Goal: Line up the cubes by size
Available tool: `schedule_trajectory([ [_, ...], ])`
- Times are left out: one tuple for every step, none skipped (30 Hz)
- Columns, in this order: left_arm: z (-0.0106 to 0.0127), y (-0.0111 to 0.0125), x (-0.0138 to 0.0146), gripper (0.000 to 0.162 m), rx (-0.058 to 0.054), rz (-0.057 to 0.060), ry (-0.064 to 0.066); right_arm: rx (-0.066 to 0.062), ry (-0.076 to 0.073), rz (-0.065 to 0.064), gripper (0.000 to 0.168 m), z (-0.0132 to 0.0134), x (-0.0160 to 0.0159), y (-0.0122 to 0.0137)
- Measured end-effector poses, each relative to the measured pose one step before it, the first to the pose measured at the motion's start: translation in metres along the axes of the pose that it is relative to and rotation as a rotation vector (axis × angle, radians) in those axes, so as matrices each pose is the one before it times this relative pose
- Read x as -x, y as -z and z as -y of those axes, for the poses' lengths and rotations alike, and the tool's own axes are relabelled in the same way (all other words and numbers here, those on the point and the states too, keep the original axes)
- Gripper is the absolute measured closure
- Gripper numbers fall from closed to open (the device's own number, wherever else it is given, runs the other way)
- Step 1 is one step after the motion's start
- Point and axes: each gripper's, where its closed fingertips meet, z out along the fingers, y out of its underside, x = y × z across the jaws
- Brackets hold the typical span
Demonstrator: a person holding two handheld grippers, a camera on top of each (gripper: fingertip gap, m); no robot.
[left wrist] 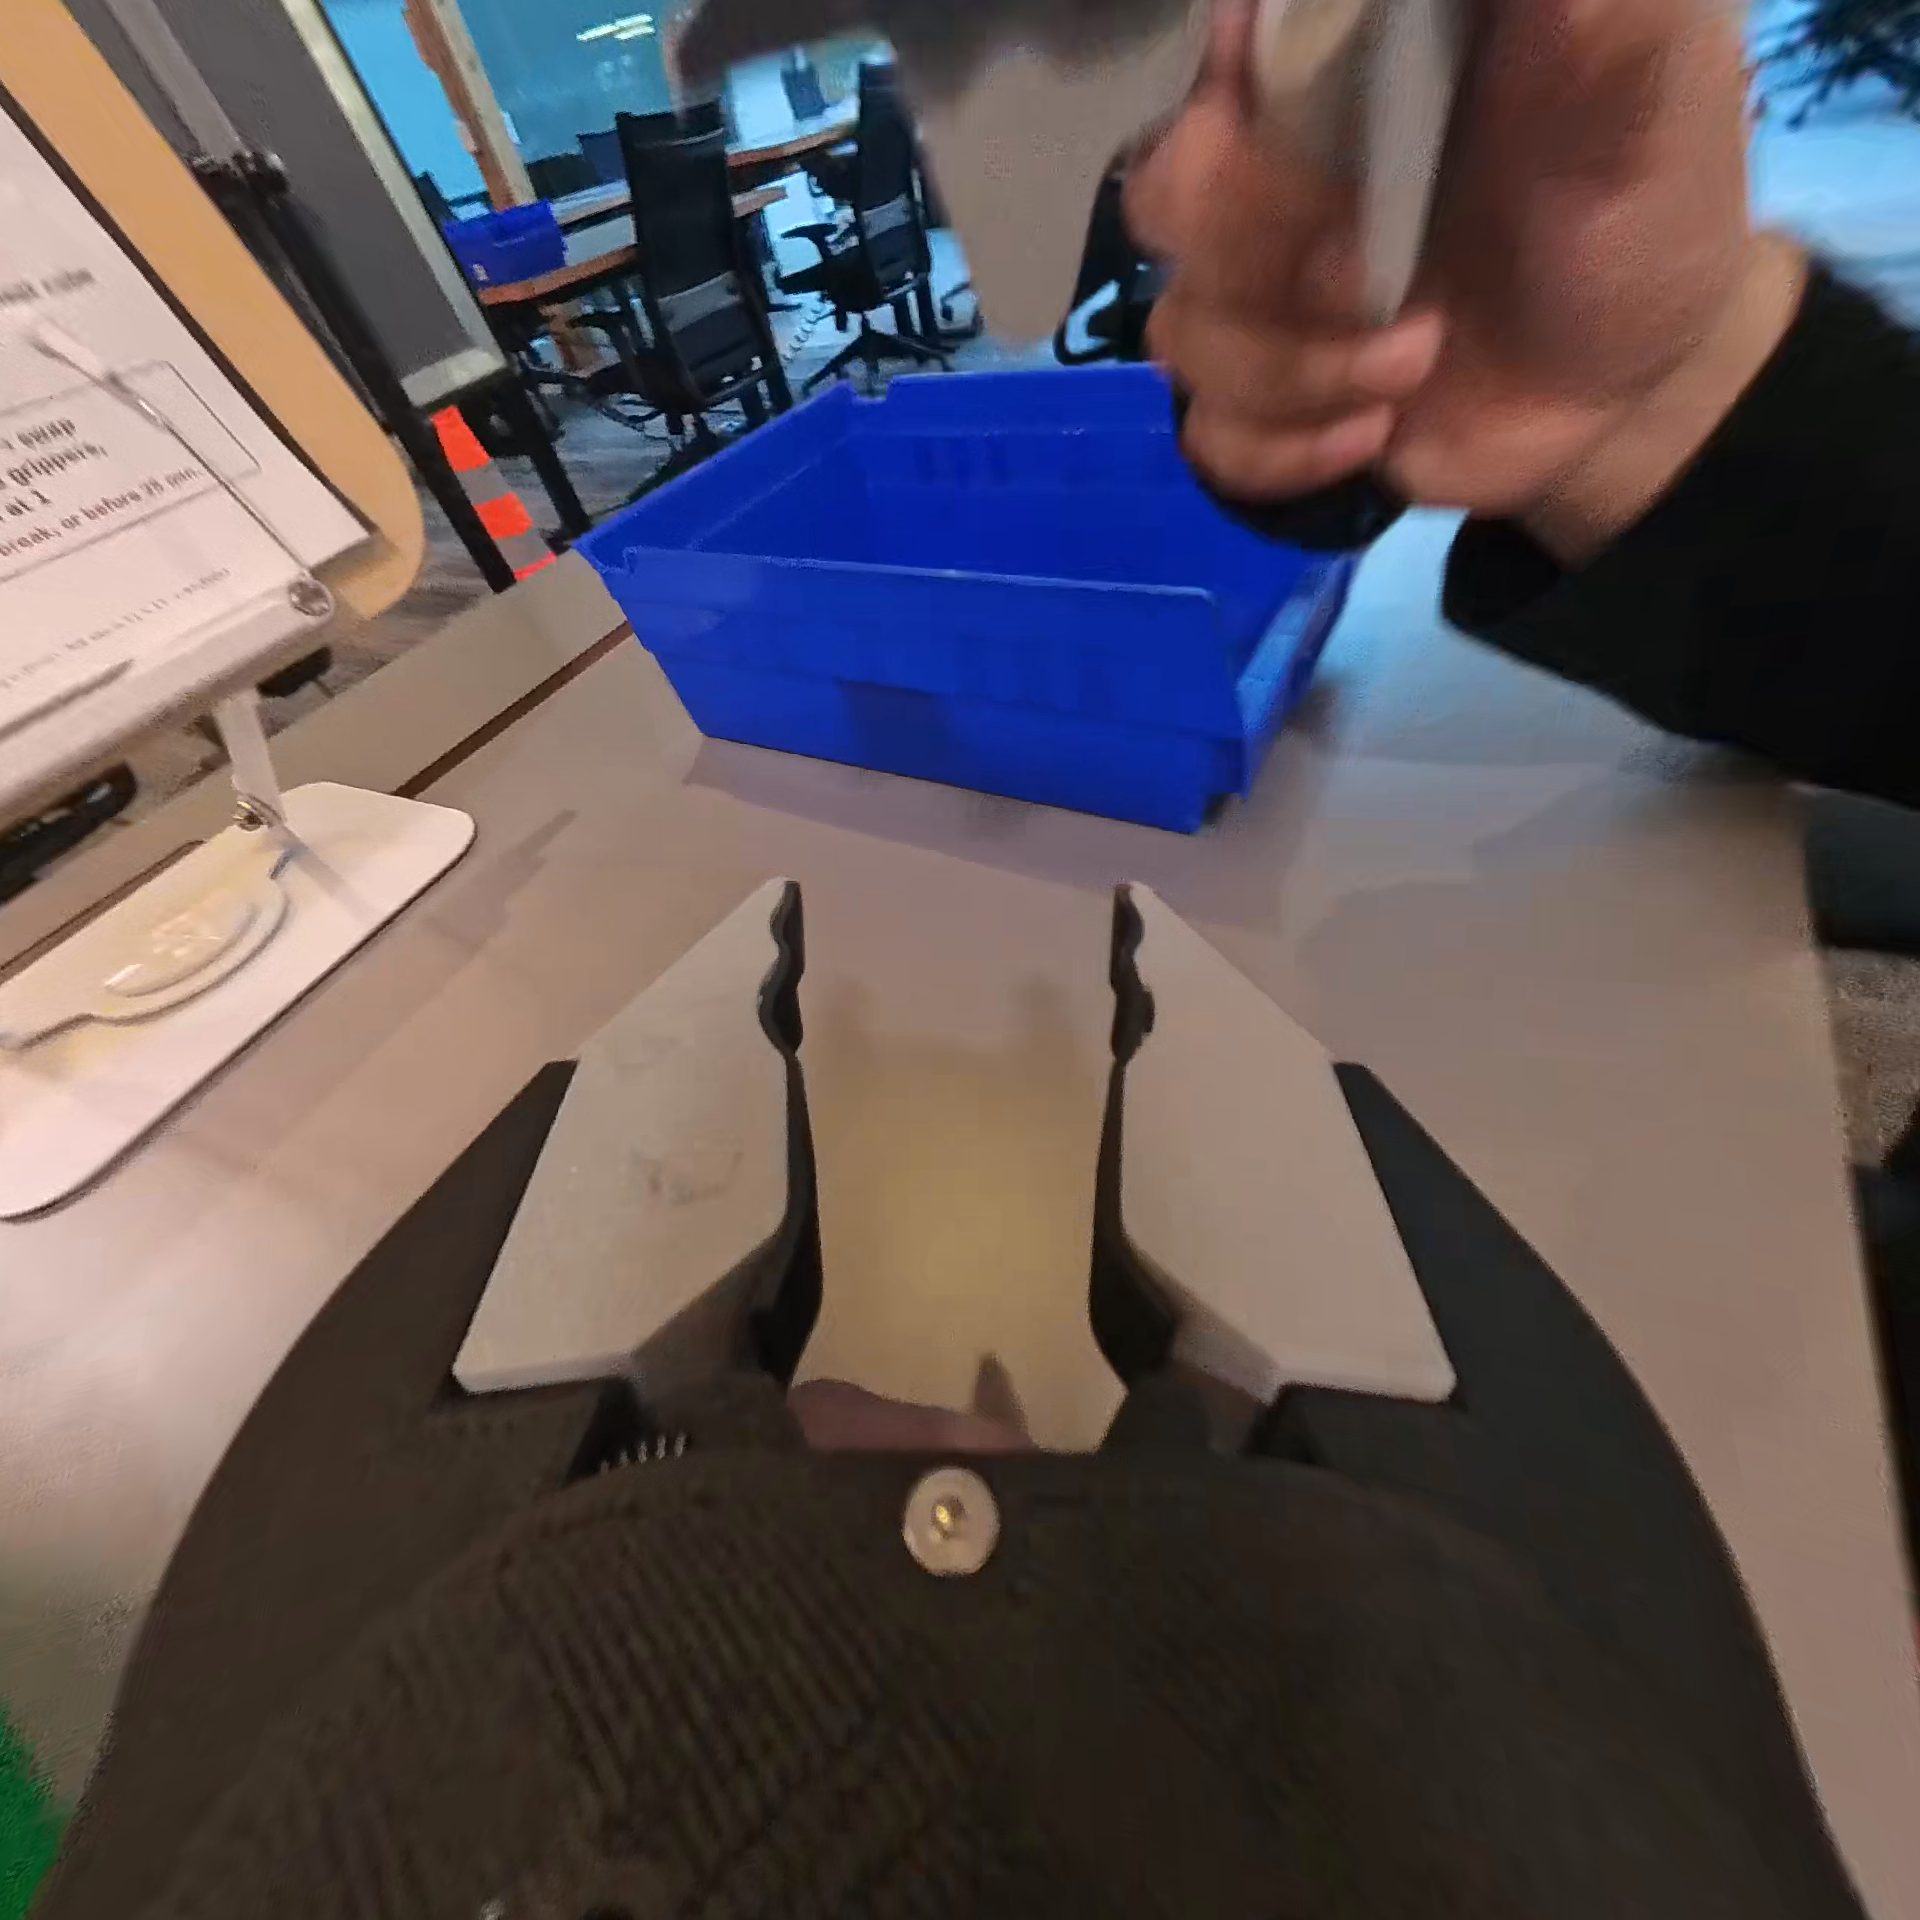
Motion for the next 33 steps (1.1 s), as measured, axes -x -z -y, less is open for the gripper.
schedule_trajectory([
  [0.00450, 0.01625, 0.00180, 0.103, 0.0203, -0.0049, -0.0361, 0.0014, 0.0209, 0.0083, 0.104, -0.01018, 0.00569, -0.00776],
  [0.00554, 0.01890, 0.00409, 0.104, 0.0208, -0.0021, -0.0573, 0.0124, 0.0208, 0.0231, 0.104, -0.01111, 0.00687, -0.00664],
  [0.00693, 0.02103, 0.00542, 0.107, 0.0088, -0.0050, -0.0760, 0.0258, 0.0033, 0.0303, 0.106, -0.01137, 0.00690, -0.00622],
  [0.00492, 0.02149, 0.00644, 0.110, 0.0113, -0.0110, -0.0792, 0.0431, -0.0159, 0.0324, 0.103, -0.01027, 0.00666, -0.00551],
  [-0.00029, 0.02019, 0.00652, 0.110, 0.0307, -0.0248, -0.0691, 0.0387, 0.0004, 0.0382, 0.098, -0.00814, 0.00732, -0.00436],
  [-0.00526, 0.01860, 0.00567, 0.106, 0.0401, -0.0346, -0.0546, 0.0217, 0.0146, 0.0099, 0.098, -0.00608, 0.00258, -0.00288],
  [-0.00956, 0.01647, 0.00716, 0.102, 0.0439, -0.0245, -0.0322, 0.0132, 0.0093, -0.0122, 0.098, -0.00450, -0.00135, -0.00167],
  [-0.01435, 0.01370, 0.00658, 0.101, 0.0567, -0.0264, -0.0062, 0.0098, -0.0042, -0.0014, 0.099, -0.00327, -0.00059, -0.00114],
  [-0.01845, 0.01089, 0.00453, 0.101, 0.0745, -0.0398, 0.0234, 0.0044, -0.0157, 0.0168, 0.099, -0.00194, 0.00160, -0.00069],
  [-0.02052, 0.00804, 0.00343, 0.099, 0.0837, -0.0459, 0.0461, -0.0023, -0.0213, 0.0169, 0.100, -0.00060, 0.00133, -0.00037],
  [-0.02038, 0.00513, 0.00678, 0.097, 0.0780, -0.0236, 0.0471, -0.0072, -0.0175, 0.0078, 0.100, 0.00017, 0.00015, 0.00000],
  [-0.01979, 0.00237, 0.01073, 0.101, 0.0656, 0.0046, 0.0348, -0.0062, -0.0085, 0.0040, 0.100, 0.00031, -0.00010, 0.00012],
  [-0.01753, -0.00053, 0.01123, 0.106, 0.0473, 0.0158, 0.0257, -0.0056, -0.0029, 0.0027, 0.100, 0.00048, 0.00007, 0.00033],
  [-0.01602, -0.00352, 0.00832, 0.110, 0.0392, 0.0070, 0.0197, -0.0058, -0.0012, -0.0011, 0.101, 0.00059, -0.00047, 0.00042],
  [-0.01677, -0.00563, 0.00470, 0.112, 0.0527, -0.0063, 0.0096, -0.0037, -0.0017, -0.0022, 0.101, 0.00040, -0.00069, 0.00060],
  [-0.01761, -0.00738, 0.00382, 0.112, 0.0691, -0.0044, 0.0010, -0.0036, -0.0041, 0.0005, 0.101, 0.00051, -0.00034, 0.00055],
  [-0.01733, -0.00861, 0.00310, 0.113, 0.0804, -0.0015, -0.0098, -0.0067, -0.0045, 0.0046, 0.101, 0.00110, 0.00021, 0.00068],
  [-0.01358, -0.00930, 0.00094, 0.115, 0.0671, -0.0109, -0.0131, -0.0077, -0.0047, 0.0047, 0.101, 0.00117, 0.00003, 0.00062],
  [-0.00946, -0.00943, 0.00028, 0.115, 0.0450, -0.0154, -0.0124, -0.0071, -0.0074, 0.0033, 0.101, 0.00093, -0.00030, 0.00058],
  [-0.00718, -0.00915, 0.00196, 0.116, 0.0340, -0.0092, -0.0064, -0.0052, -0.0101, 0.0053, 0.101, 0.00043, -0.00018, 0.00052],
  [-0.00581, -0.00879, 0.00326, 0.116, 0.0308, -0.0039, -0.0047, -0.0028, -0.0111, 0.0071, 0.101, 0.00020, -0.00009, 0.00033],
  [-0.00450, -0.00799, 0.00408, 0.117, 0.0279, 0.0023, -0.0080, -0.0012, -0.0095, 0.0044, 0.101, -0.00011, -0.00042, 0.00032],
  [-0.00399, -0.00720, 0.00402, 0.118, 0.0281, 0.0047, -0.0129, -0.0002, -0.0063, 0.0020, 0.101, -0.00017, -0.00056, 0.00034],
  [-0.00429, -0.00676, 0.00333, 0.119, 0.0330, 0.0032, -0.0166, -0.0009, -0.0052, 0.0050, 0.101, -0.00010, 0.00026, 0.00012],
  [-0.00539, -0.00641, 0.00318, 0.119, 0.0411, 0.0044, -0.0185, 0.0015, -0.0035, 0.0043, 0.101, -0.00032, 0.00038, -0.00015],
  [-0.00582, -0.00617, 0.00200, 0.118, 0.0448, -0.0005, -0.0183, 0.0030, -0.0020, 0.0015, 0.101, -0.00047, 0.00038, -0.00021],
  [-0.00624, -0.00588, 0.00107, 0.118, 0.0466, -0.0046, -0.0188, 0.0000, -0.0009, 0.0027, 0.101, 0.00026, 0.00112, -0.00037],
  [-0.00592, -0.00556, 0.00112, 0.116, 0.0456, -0.0024, -0.0180, -0.0012, 0.0025, 0.0078, 0.101, 0.00063, 0.00234, -0.00043],
  [-0.00495, -0.00468, 0.00120, 0.114, 0.0399, -0.0021, -0.0155, 0.0010, 0.0057, 0.0072, 0.101, 0.00047, 0.00262, -0.00047],
  [-0.00278, -0.00226, 0.00200, 0.114, 0.0263, -0.0005, -0.0106, 0.0008, 0.0087, 0.0035, 0.101, 0.00047, 0.00227, -0.00057],
  [0.00084, 0.00007, 0.00475, 0.109, 0.0036, 0.0138, 0.0019, 0.0009, 0.0094, 0.0029, 0.101, 0.00039, 0.00213, -0.00059],
  [0.00033, -0.00052, 0.00575, 0.111, 0.0071, 0.0226, 0.0037, 0.0020, 0.0077, 0.0049, 0.102, -0.00009, 0.00223, -0.00082],
  [-0.00056, -0.00118, 0.00201, 0.114, 0.0096, 0.0043, -0.0031, 0.0042, 0.0054, 0.0056, 0.102, -0.00070, 0.00200, -0.00085],
])
